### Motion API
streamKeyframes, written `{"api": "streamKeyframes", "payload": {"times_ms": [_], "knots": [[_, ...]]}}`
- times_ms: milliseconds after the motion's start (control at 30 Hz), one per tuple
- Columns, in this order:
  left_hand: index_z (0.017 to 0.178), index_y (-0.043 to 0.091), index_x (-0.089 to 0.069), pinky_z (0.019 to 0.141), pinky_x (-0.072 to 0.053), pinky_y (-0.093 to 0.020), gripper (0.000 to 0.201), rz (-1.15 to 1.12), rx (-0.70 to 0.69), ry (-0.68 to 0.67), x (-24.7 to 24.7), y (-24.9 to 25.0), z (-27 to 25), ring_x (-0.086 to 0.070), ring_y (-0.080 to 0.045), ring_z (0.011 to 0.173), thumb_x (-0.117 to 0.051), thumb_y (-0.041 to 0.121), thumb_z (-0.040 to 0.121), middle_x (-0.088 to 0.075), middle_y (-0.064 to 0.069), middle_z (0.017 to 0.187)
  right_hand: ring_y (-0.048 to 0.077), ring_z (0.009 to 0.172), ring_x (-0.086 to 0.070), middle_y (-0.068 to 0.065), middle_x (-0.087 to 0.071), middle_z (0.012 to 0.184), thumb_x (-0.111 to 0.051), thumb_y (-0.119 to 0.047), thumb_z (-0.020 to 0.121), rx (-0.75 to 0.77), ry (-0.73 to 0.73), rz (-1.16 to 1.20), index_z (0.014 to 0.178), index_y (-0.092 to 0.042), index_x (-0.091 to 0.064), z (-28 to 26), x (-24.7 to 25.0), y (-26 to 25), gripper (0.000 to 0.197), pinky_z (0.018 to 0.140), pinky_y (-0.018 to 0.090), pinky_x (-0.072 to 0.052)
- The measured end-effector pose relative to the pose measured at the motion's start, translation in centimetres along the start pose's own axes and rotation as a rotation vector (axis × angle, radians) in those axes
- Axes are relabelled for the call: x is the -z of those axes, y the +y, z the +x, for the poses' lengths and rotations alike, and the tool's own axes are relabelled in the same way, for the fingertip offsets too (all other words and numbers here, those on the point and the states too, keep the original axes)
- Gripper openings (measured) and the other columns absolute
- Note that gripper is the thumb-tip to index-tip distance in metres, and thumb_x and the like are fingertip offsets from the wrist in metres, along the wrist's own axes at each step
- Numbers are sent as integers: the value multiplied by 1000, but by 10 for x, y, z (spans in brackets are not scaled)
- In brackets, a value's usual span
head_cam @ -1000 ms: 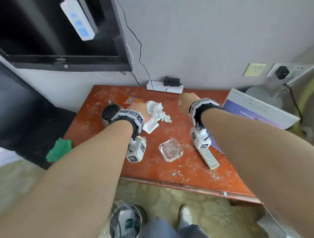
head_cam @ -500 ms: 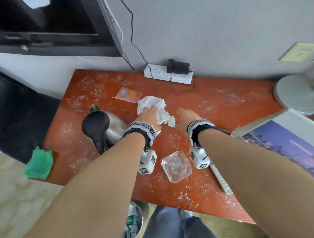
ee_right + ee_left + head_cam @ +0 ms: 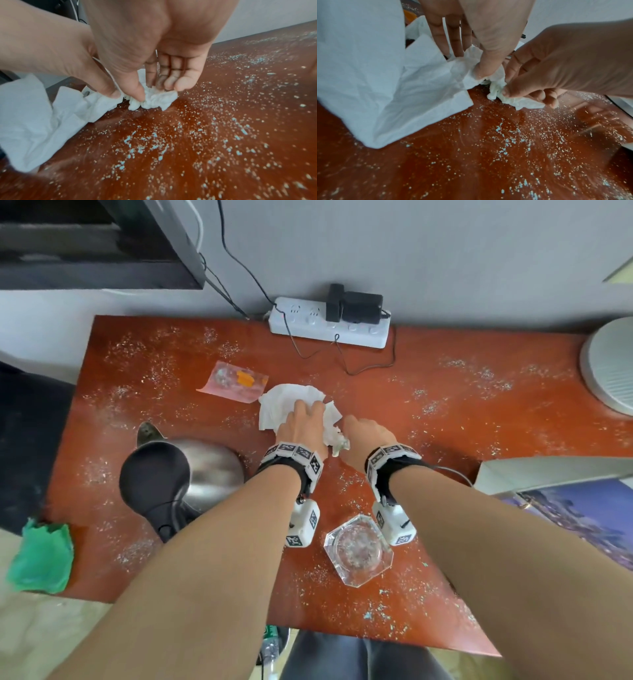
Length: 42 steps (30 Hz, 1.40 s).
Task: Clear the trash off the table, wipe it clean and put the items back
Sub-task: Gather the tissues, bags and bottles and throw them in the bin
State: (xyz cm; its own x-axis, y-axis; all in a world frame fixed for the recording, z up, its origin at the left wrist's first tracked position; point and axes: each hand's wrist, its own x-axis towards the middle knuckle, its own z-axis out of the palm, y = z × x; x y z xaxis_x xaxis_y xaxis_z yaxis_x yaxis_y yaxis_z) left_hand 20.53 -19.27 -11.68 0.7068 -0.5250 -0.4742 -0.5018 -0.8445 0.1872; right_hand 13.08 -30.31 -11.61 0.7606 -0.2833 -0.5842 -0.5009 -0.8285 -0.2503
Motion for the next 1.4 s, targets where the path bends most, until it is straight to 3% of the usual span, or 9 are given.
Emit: {"api": "streamKeyframes", "payload": {"times_ms": [167, 333, 500, 600, 733, 933, 1100, 1267, 1400], "knots": [[120, 16, -48, 73, -50, -37, 44, -98, 15, 42, 1, 1, -1, -61, -29, 92, -68, 4, 83, -44, -9, 120, 31, 80, -60, 11, -57, 96, -58, -14, 89, -40, -1, 13, 117, -10, -46, 0, 5, -1, 31, 69, 39, -54], [109, 17, -55, 74, -48, -35, 21, -130, -12, 86, 2, -2, -2, -61, -28, 90, -62, 8, 91, -50, -6, 114, 31, 81, -60, 11, -55, 91, -58, -8, 88, -58, 18, 31, 118, -8, -45, -6, 7, -3, 32, 70, 40, -56], [109, 20, -58, 69, -39, -31, 19, -174, -19, 183, 18, -3, -5, -54, -23, 86, -57, 9, 94, -51, -4, 113, 31, 79, -61, 11, -56, 89, -53, -4, 87, -70, 57, 51, 114, -8, -43, -20, 16, -2, 30, 71, 43, -58], [109, 20, -60, 72, -42, -31, 19, -181, -75, 208, 36, 3, -13, -59, -25, 95, -59, 9, 92, -52, -3, 115, 30, 75, -61, 10, -55, 85, -54, -5, 87, -87, 104, 71, 114, -8, -41, -38, 31, 1, 30, 68, 43, -59], [107, 19, -59, 73, -48, -36, 19, -159, -151, 272, 62, 20, -35, -60, -27, 91, -61, 9, 91, -51, -5, 112, 29, 77, -61, 11, -59, 91, -53, -9, 89, -72, 213, 88, 118, -10, -48, -71, 54, 9, 29, 68, 39, -57], [104, 21, -59, 72, -40, -31, 21, -144, -187, 367, 94, 42, -93, -58, -25, 92, -62, 8, 89, -51, 0, 107, 31, 81, -62, 12, -63, 98, -49, -19, 94, -68, 381, 86, 121, -12, -53, -138, 80, 22, 28, 72, 40, -58], [101, 22, -59, 71, -39, -30, 19, -152, -153, 466, 79, 43, -166, -54, -22, 87, -63, 8, 88, -48, 1, 103, 31, 81, -62, 12, -61, 97, -48, -18, 93, -11, 449, 80, 122, -11, -52, -200, 61, 16, 30, 74, 41, -58], [102, 21, -60, 68, -38, -31, 18, -155, -63, 463, 24, 26, -258, -52, -22, 82, -61, 9, 89, -49, 0, 106, 33, 85, -64, 13, -63, 102, -54, -14, 88, 71, 363, 37, 122, -12, -52, -261, 0, -1, 34, 77, 44, -59], [101, 22, -59, 77, -50, -37, 16, -177, 18, 390, -24, -9, -325, -59, -26, 90, -64, 12, 89, -55, -3, 109, 32, 82, -62, 12, -62, 101, -53, -15, 90, 136, 269, -30, 121, -12, -52, -297, -52, -27, 31, 71, 39, -56]]}}
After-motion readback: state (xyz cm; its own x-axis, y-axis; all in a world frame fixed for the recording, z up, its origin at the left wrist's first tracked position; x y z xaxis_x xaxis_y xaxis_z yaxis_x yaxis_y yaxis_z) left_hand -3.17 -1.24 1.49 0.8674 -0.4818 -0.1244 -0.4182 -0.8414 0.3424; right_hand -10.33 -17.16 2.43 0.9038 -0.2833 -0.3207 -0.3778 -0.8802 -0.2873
